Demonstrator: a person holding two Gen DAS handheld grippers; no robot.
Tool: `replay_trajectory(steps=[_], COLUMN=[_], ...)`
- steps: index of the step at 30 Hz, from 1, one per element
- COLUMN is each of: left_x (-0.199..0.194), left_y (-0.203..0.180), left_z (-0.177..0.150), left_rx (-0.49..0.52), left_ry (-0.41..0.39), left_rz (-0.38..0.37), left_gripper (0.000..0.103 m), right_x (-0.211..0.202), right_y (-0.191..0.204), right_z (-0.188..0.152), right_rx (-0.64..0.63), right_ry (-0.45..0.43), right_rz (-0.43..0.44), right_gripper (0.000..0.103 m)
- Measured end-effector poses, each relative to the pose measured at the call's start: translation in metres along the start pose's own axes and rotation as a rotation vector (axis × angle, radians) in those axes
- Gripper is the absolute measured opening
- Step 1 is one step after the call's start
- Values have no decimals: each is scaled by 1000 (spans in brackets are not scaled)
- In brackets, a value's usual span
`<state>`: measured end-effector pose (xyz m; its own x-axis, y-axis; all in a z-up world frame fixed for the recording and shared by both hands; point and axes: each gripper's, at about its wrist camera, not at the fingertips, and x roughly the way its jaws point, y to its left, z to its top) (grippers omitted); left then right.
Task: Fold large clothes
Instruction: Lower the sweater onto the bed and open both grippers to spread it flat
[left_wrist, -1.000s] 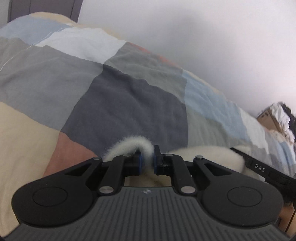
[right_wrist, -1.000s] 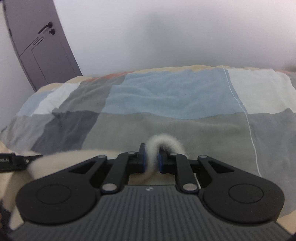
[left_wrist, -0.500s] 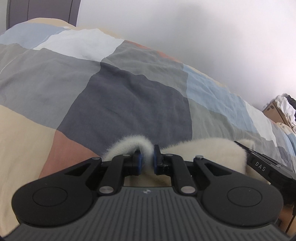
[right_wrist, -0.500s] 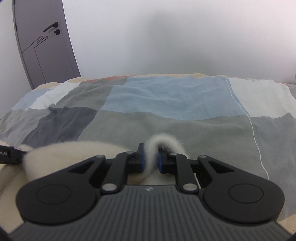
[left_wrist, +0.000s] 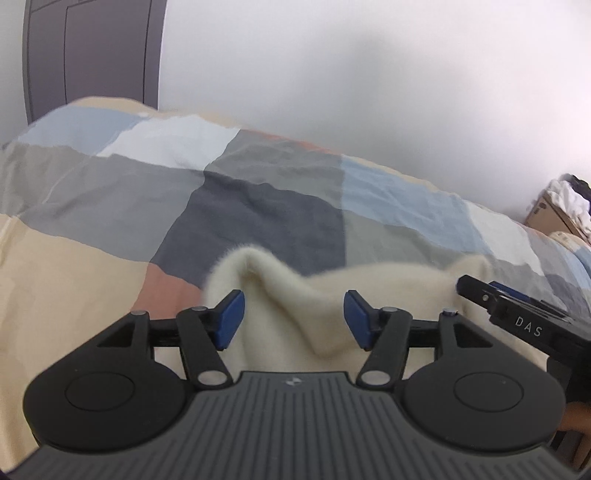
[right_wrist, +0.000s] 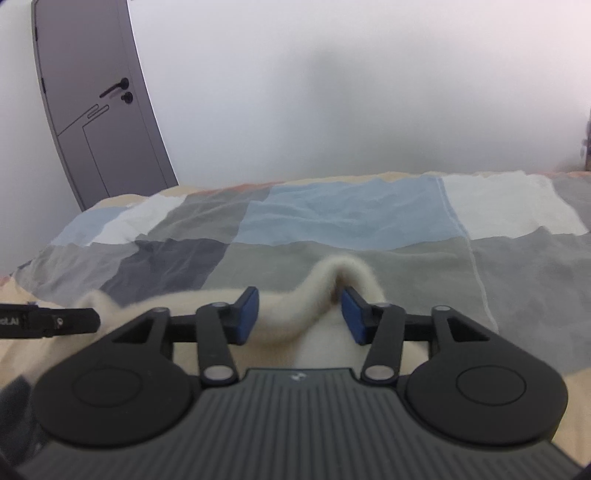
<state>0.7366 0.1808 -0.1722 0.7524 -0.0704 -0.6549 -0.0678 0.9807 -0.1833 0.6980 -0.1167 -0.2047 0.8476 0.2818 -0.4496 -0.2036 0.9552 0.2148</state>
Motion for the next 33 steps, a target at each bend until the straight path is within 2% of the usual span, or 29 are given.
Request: replay_trajectory(steps=[2, 8, 12, 18, 23, 26, 29, 33], left_x=[-17, -92, -161, -264, -334, -364, -367, -345], left_y=[-5, -20, -33, -52, -67, -75, -77, -75], left_z=[-4, -26, -57, -115, -153, -173, -193, -224], left_rx=[10, 28, 34, -13, -82, -83, -101, -127], left_ry=[-15, -87, -158, -200, -160, -162, -113, -36], left_rz=[-3, -1, 5, -6, -22, -26, -57, -84], left_gripper=[65, 65, 65, 65, 65, 65, 65, 65], right_x=[-16, -83, -146, -261, -338, -366, -384, -388], right_y=[3, 22, 30, 45, 61, 60, 59, 56], right_z=[-3, -13, -23, -44, -66, -74, -88, -116], right_rx=[-18, -122, -120, -129, -209, -152, -109, -74], right_ry=[-13, -71, -123, -171, -117, -50, 7, 107], right_rz=[16, 14, 54, 90, 105, 129, 133, 131], right_gripper=[68, 68, 68, 68, 68, 68, 68, 68])
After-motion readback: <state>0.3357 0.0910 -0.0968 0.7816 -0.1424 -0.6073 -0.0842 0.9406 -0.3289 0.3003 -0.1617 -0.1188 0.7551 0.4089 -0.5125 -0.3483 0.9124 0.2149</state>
